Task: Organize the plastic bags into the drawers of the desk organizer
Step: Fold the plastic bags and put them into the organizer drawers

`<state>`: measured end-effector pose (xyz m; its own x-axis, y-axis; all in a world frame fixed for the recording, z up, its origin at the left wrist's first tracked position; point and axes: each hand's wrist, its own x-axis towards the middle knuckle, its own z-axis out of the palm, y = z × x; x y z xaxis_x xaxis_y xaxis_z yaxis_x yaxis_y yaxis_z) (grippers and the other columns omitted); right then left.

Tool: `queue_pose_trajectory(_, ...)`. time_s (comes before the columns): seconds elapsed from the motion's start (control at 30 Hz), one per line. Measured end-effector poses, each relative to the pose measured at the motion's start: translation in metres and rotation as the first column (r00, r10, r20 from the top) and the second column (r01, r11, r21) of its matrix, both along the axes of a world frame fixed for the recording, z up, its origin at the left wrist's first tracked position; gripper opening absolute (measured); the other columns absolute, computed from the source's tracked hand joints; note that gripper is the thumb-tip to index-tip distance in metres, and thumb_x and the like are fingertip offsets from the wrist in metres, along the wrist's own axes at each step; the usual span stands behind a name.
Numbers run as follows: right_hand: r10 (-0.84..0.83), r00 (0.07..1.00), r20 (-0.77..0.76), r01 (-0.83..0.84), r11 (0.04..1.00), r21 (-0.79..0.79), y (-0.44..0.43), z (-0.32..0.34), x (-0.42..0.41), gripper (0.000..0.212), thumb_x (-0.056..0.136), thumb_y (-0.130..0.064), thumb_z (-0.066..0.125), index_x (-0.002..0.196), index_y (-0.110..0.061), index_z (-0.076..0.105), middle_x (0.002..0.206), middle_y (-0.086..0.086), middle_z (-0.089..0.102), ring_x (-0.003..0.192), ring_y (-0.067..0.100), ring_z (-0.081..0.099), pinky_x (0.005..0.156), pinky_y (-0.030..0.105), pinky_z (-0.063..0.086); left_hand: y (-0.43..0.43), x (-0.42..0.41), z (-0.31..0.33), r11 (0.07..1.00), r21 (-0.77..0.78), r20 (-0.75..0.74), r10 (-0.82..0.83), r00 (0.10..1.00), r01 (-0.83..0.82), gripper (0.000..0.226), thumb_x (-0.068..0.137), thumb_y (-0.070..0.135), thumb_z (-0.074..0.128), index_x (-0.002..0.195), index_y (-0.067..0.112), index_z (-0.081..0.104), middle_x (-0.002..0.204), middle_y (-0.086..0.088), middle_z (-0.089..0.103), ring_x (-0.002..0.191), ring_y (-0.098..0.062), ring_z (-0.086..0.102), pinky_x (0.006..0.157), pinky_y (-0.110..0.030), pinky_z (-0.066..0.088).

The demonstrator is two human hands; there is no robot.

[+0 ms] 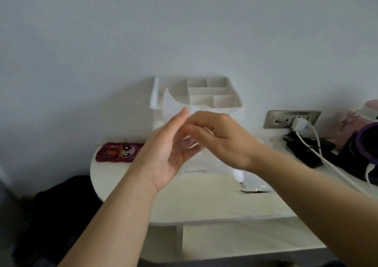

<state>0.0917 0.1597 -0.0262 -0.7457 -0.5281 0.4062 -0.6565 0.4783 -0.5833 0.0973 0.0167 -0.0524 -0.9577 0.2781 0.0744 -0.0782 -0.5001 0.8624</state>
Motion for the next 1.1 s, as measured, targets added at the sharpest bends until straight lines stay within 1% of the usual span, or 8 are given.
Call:
queue_pose_trajectory(0.23,-0.082,0.971,-0.226,0.099,0.993,0.063,0.011,-0.023,-0.014,0.012,0.088,-0.015,0.061,0.098,-0.016,0.069,0.105,-0.007,0.067,0.100,0.013,0.059,0.083,0.033,0.048,-0.012,-0.010,0.005,0.970,-0.172,0.086,0.186,0.979,-0.170,0.024,0.099,0.014,0.043,0.117,0.006,0.057,0.092,-0.012,0.074,0.079,-0.021,0.072,0.061,-0.028,0.058)
queue_pose_trajectory(0.37,-0.160,0.981,-0.105,0.178,0.966,0.188,0.016,-0.025,-0.019,0.025,0.089,-0.038,0.052,0.109,-0.028,0.064,0.111,-0.017,0.063,0.097,0.006,0.059,0.084,0.021,0.045,-0.014,-0.012,0.007,0.963,-0.216,0.094,0.185,0.978,-0.162,0.024,0.099,0.008,0.041,0.119,-0.001,0.052,0.103,-0.023,0.069,0.090,-0.030,0.070,0.070,-0.033,0.060)
queue_pose_trajectory(0.47,-0.228,0.967,0.118,0.221,0.973,0.066,0.019,-0.020,-0.023,0.027,0.092,-0.039,0.050,0.115,-0.029,0.060,0.113,-0.019,0.063,0.098,-0.001,0.059,0.086,0.015,0.043,-0.016,-0.014,0.007,0.933,-0.282,0.070,0.252,0.965,-0.223,0.020,0.099,0.003,0.037,0.107,0.006,0.055,0.098,-0.019,0.068,0.077,-0.024,0.071,0.064,-0.030,0.060)
queue_pose_trajectory(0.63,-0.221,0.862,0.456,0.287,0.954,-0.080,0.026,-0.003,-0.032,0.030,0.098,-0.032,0.040,0.099,-0.021,0.069,0.098,-0.005,0.072,0.071,0.007,0.065,0.078,0.023,0.052,-0.022,-0.020,0.000,0.757,-0.540,-0.197,0.311,0.930,-0.368,0.041,0.099,0.004,0.032,0.132,0.020,0.049,0.096,0.000,0.069,0.078,-0.014,0.072,0.070,-0.028,0.057)
queue_pose_trajectory(0.77,-0.325,0.903,0.281,0.344,0.939,-0.019,0.026,-0.002,-0.037,0.016,0.087,-0.035,0.059,0.100,-0.027,0.065,0.100,-0.013,0.068,0.067,0.004,0.067,0.076,0.027,0.051,-0.024,-0.017,0.003,0.761,-0.508,-0.385,0.220,0.896,-0.405,0.042,0.097,0.003,0.033,0.124,0.024,0.057,0.095,0.006,0.073,0.085,-0.011,0.071,0.074,-0.027,0.057)
queue_pose_trajectory(0.9,-0.236,0.928,0.290,0.266,0.962,-0.067,0.029,0.007,-0.037,0.077,0.058,-0.062,0.074,0.127,-0.039,0.045,0.123,-0.022,0.051,0.055,0.006,0.063,0.073,0.024,0.047,-0.030,-0.010,0.012,0.864,-0.372,-0.469,0.140,0.872,-0.339,0.033,0.091,0.007,0.036,0.102,0.021,0.065,0.086,-0.004,0.074,0.087,-0.017,0.070,0.075,-0.031,0.057)
queue_pose_trajectory(1.03,-0.105,0.891,0.442,0.134,0.990,-0.036,0.035,0.022,-0.037,0.025,0.076,-0.031,0.075,0.097,-0.019,0.067,0.099,-0.011,0.070,0.050,0.011,0.059,0.061,0.019,0.049,-0.033,-0.008,0.016,0.927,-0.252,-0.415,0.156,0.896,-0.278,0.033,0.094,0.000,0.033,0.100,0.015,0.063,0.081,-0.009,0.073,0.080,-0.019,0.069,0.068,-0.027,0.055)
queue_pose_trajectory(1.1,-0.158,0.891,0.427,0.201,0.978,-0.059,0.037,0.033,-0.037,0.008,0.082,-0.018,0.071,0.086,-0.012,0.068,0.083,-0.003,0.074,0.049,0.011,0.061,0.058,0.018,0.051,-0.035,-0.007,0.017,0.914,-0.273,-0.392,0.178,0.903,-0.299,0.038,0.093,-0.004,0.031,0.103,0.015,0.062,0.080,-0.008,0.074,0.079,-0.017,0.070,0.065,-0.022,0.054)
